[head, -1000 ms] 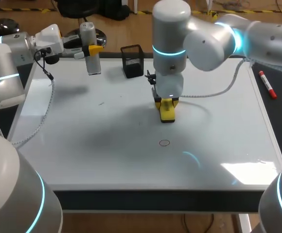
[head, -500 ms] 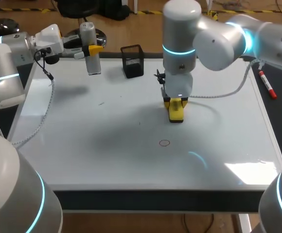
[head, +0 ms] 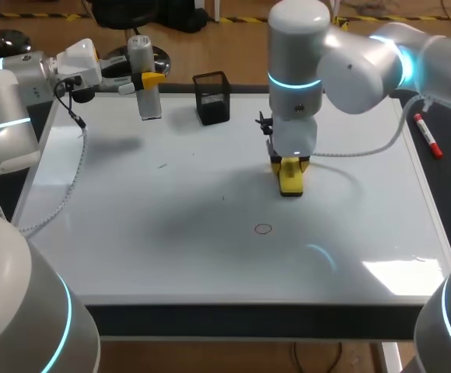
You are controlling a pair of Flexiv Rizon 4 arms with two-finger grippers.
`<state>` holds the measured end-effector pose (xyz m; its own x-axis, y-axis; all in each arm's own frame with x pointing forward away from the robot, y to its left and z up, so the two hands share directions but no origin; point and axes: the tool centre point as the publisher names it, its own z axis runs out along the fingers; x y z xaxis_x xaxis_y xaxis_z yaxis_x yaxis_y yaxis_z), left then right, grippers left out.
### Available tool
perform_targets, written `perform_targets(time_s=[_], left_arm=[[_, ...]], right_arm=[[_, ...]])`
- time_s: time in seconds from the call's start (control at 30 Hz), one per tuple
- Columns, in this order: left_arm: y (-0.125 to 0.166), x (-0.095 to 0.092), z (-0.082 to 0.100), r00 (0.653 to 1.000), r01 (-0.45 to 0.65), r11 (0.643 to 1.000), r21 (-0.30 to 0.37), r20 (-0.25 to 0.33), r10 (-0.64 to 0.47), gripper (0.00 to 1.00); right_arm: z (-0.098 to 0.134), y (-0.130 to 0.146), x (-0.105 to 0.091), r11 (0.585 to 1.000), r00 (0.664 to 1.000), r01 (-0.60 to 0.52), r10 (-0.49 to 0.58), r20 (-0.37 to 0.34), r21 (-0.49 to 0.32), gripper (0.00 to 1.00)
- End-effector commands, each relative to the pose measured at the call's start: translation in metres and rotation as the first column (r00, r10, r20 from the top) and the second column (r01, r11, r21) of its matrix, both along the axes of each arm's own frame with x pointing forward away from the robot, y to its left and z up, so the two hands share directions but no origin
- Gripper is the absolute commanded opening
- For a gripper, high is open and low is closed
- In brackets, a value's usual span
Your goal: Pick up the inspection probe, press it on each red-marked spot on the whiteboard one by one, put down the probe, pick up the eraser, and wipe off all the red marks.
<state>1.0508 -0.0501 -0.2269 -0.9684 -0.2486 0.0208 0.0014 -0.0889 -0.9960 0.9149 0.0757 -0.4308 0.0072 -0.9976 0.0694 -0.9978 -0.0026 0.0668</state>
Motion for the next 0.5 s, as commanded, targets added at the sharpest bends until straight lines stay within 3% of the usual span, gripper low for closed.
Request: perform_targets(time_s=[0.03, 0.5], left_arm=[[0.000, 0.000, 0.000, 1.000, 0.000, 1.000, -0.002, 0.002, 0.000, 0.00], [0.000, 0.000, 0.000, 1.000, 0.000, 1.000, -0.002, 0.002, 0.000, 0.00]], right_arm=[[0.003, -0.006, 0.003, 1.000, 1.000, 0.001, -0.001, 0.021, 0.014, 0.00], [0.051, -0.022, 0.036, 0.999, 0.998, 0.008, -0.011, 0.065, 0.044, 0.00]])
